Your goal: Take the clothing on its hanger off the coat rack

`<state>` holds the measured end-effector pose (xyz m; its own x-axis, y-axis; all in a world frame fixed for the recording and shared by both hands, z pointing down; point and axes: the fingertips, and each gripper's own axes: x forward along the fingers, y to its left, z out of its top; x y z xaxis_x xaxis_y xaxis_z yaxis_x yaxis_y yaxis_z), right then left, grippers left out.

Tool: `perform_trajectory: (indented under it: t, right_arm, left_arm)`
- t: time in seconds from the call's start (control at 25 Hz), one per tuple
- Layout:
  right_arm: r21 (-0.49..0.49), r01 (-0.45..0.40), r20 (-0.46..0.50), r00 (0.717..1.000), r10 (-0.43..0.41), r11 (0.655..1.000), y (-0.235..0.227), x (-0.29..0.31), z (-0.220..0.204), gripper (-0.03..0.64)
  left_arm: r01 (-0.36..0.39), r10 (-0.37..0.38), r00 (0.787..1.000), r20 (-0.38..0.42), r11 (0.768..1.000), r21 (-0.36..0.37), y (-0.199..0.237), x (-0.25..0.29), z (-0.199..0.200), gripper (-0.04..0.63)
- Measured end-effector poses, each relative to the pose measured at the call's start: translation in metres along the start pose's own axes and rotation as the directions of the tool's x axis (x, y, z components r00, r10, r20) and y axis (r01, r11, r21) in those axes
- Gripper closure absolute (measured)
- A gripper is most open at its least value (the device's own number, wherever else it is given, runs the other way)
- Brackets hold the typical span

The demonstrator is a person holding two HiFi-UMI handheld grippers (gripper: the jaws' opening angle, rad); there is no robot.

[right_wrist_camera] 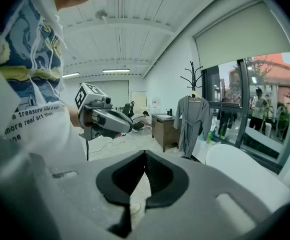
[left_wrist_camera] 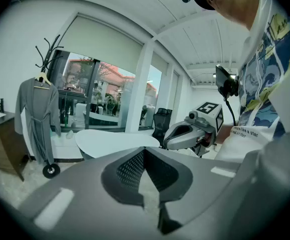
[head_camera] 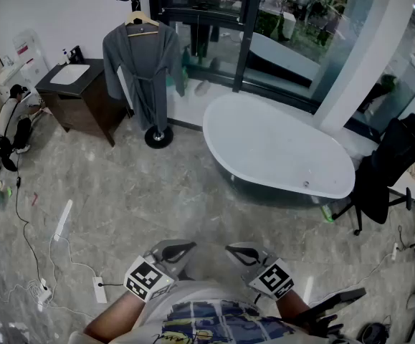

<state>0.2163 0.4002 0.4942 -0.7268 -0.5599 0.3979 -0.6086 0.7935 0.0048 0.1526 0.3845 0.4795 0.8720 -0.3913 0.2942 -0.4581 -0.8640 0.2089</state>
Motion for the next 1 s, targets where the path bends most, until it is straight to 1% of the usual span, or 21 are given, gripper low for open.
perform_trajectory:
  t: [0.16, 0.32, 0.4, 0.48, 0.56, 0.68, 0.76, 0.84, 0.96, 1.0]
  right_arm:
    - [-0.003, -0.022, 0.008, 1.0, 0.022, 1.0, -0.005, 0.007, 0.0, 0.615]
    - [0.007, -0.07, 0.0, 0.998, 0.07, 0.997, -0.006, 0.021, -0.002, 0.615]
    - [0.017, -0.094, -0.011, 0.995, 0.095, 0.995, -0.009, 0.032, -0.004, 0.614]
    - [0.025, -0.101, -0.013, 0.995, 0.101, 0.995, -0.016, 0.045, -0.003, 0.612]
    - [0.028, -0.088, -0.008, 0.996, 0.088, 0.996, -0.028, 0.058, 0.001, 0.581]
    - [0.029, -0.067, -0.007, 0.998, 0.068, 0.997, -0.05, 0.086, 0.015, 0.569]
    - [0.022, -0.063, -0.015, 0.998, 0.064, 0.998, -0.063, 0.11, 0.03, 0.54]
    - [-0.001, -0.067, -0.033, 0.997, 0.067, 0.998, -0.076, 0.138, 0.048, 0.534]
    - [-0.045, -0.079, -0.054, 0.996, 0.076, 0.996, -0.095, 0.187, 0.081, 0.518]
    - [-0.058, -0.084, -0.055, 0.995, 0.081, 0.995, -0.102, 0.204, 0.092, 0.514]
  left_arm:
    - [-0.028, 0.028, 1.0, -0.003, 1.0, 0.004, 0.008, 0.001, 0.001, 0.594]
    - [-0.067, 0.067, 0.998, 0.003, 0.998, 0.002, 0.018, -0.005, 0.005, 0.594]
    - [-0.087, 0.087, 0.996, 0.006, 0.996, -0.016, 0.032, -0.009, 0.004, 0.594]
    - [-0.094, 0.094, 0.996, 0.002, 0.995, -0.04, 0.05, -0.013, 0.001, 0.594]
    - [-0.095, 0.095, 0.995, 0.001, 0.994, -0.05, 0.072, -0.012, -0.002, 0.594]
    - [-0.08, 0.08, 0.997, 0.011, 0.996, -0.041, 0.113, -0.003, 0.008, 0.594]
    - [-0.067, 0.068, 0.997, 0.029, 0.997, -0.027, 0.146, 0.002, 0.022, 0.594]
    - [-0.057, 0.058, 0.997, 0.059, 0.998, -0.015, 0.18, 0.002, 0.04, 0.594]
    - [-0.05, 0.049, 0.994, 0.093, 0.999, 0.0, 0.235, -0.013, 0.066, 0.592]
    - [-0.049, 0.048, 0.994, 0.097, 0.999, 0.008, 0.253, -0.02, 0.072, 0.575]
